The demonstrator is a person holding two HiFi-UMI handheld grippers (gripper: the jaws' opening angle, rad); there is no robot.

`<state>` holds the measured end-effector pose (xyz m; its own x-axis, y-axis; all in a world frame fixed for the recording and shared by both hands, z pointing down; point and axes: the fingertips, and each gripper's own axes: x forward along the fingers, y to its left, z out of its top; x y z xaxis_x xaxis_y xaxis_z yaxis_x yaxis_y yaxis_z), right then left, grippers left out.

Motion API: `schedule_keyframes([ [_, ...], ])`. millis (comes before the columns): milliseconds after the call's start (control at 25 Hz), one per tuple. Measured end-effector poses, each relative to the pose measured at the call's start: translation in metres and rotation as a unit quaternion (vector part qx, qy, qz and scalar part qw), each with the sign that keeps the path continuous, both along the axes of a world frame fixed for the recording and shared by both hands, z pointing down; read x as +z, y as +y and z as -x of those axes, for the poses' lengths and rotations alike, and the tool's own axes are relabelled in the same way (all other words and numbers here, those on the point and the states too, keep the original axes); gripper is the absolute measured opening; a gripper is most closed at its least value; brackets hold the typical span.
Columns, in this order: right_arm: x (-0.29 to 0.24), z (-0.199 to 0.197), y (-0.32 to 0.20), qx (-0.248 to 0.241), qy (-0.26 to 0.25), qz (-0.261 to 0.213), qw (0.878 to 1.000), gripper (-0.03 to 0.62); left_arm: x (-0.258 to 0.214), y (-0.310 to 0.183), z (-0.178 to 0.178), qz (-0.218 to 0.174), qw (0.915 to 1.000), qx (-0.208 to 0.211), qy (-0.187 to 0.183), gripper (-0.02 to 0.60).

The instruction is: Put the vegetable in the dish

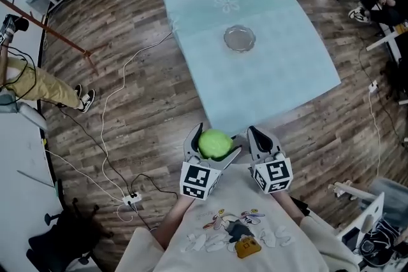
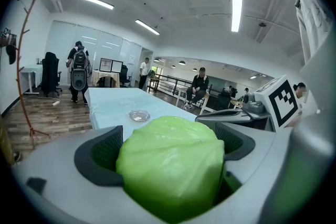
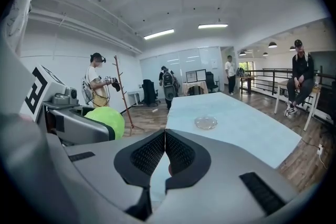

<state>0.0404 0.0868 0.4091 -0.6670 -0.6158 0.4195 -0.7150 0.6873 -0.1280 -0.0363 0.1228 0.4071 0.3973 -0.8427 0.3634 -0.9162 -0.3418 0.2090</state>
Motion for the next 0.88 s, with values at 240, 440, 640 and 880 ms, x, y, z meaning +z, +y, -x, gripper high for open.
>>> schedule_keyframes([
  [240, 0.003, -0.022, -0.064, 0.012, -0.019, 0.019, 1.000, 0.018, -0.007, -0.067, -0.014, 0.000, 0.9999, 0.000, -0.013, 0.552],
  [440, 0.002, -0.025, -0.117, -0.014, -0.029, 0.019, 0.999, 0.018, -0.012, -0.124, -0.025, -0.009, 0.9995, -0.013, -0.029, 0.552],
  [640, 0.004, -0.034, -0.160, -0.040, -0.039, 0.031, 0.998, 0.018, -0.015, -0.170, -0.045, -0.009, 0.9993, -0.020, -0.031, 0.552],
  [880, 0.008, -0.048, -0.203, -0.079, -0.053, 0.025, 0.995, 0.018, -0.008, -0.214, -0.063, -0.007, 0.9973, -0.039, -0.062, 0.552],
])
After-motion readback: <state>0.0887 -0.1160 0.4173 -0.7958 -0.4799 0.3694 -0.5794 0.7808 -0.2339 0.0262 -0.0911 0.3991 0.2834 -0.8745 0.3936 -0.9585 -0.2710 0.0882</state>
